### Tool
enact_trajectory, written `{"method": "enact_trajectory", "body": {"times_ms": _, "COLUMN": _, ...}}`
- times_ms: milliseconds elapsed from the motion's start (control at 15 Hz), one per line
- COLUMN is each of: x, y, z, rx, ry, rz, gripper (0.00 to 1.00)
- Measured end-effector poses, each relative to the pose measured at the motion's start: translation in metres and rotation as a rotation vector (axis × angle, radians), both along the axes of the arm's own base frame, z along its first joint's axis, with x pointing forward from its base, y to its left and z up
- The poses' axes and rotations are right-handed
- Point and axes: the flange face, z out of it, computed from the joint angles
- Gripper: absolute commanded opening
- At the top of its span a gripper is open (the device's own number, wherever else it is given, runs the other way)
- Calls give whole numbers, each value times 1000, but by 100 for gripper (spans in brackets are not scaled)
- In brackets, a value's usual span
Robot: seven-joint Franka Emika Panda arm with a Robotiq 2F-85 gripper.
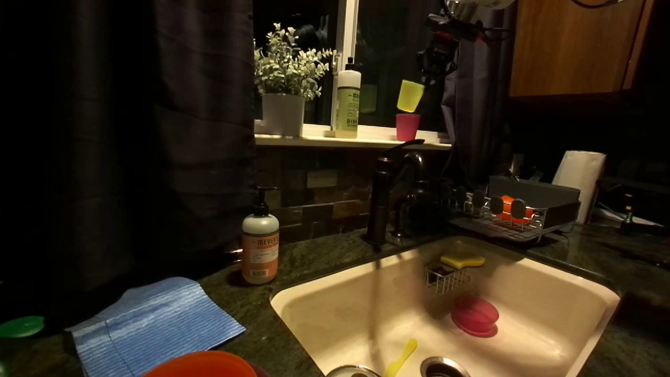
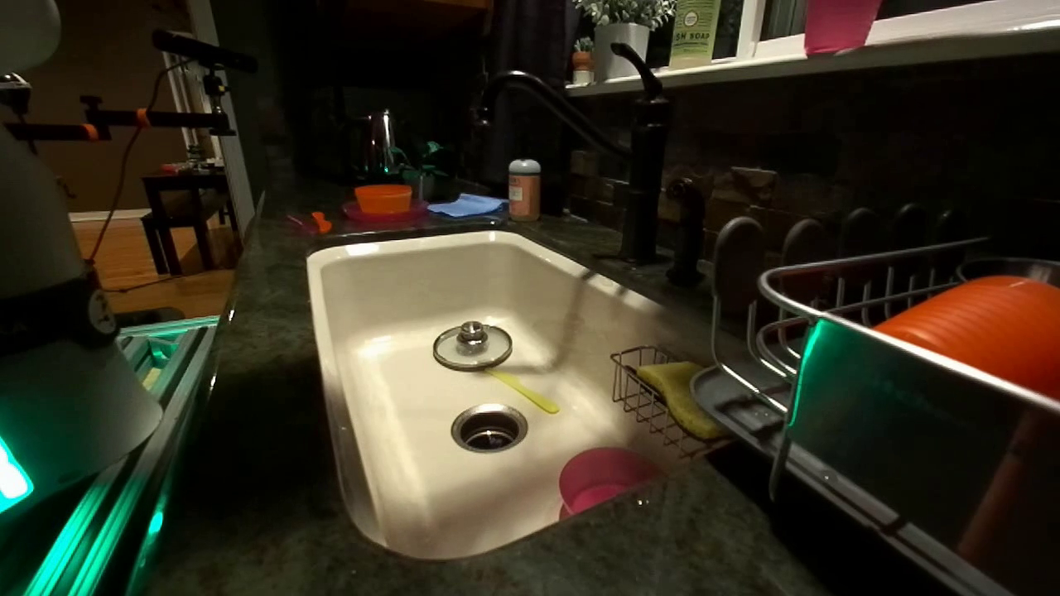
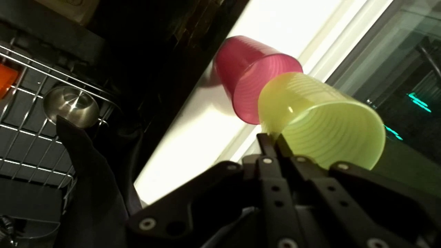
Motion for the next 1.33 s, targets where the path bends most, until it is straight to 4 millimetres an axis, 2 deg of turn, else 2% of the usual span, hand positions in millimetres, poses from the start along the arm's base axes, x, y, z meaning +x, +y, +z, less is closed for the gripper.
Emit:
{"method": "enact_trajectory", "body": {"times_ms": 200, "x": 5, "y": -2, "z": -10, "rx": 2, "ry": 51, "rz": -4, "gripper": 1}}
{"method": "enact_trajectory", "body": {"times_ms": 267, "x": 5, "y": -2, "z": -13, "rx": 3, "ry": 67, "rz": -6, "gripper": 22}}
{"method": "enact_trajectory", "body": {"times_ms": 933, "x": 17, "y": -7, "z": -17, "rx": -28, "ry": 87, "rz": -24, "gripper": 96}}
{"method": "enact_trajectory", "body": {"times_ms": 1133, "x": 15, "y": -11, "z": -14, "rx": -35, "ry": 81, "rz": -55, "gripper": 100}}
{"method": "enact_trajectory", "body": {"times_ms": 1333, "x": 4, "y": -30, "z": -2, "rx": -79, "ry": 70, "rz": -138, "gripper": 100}}
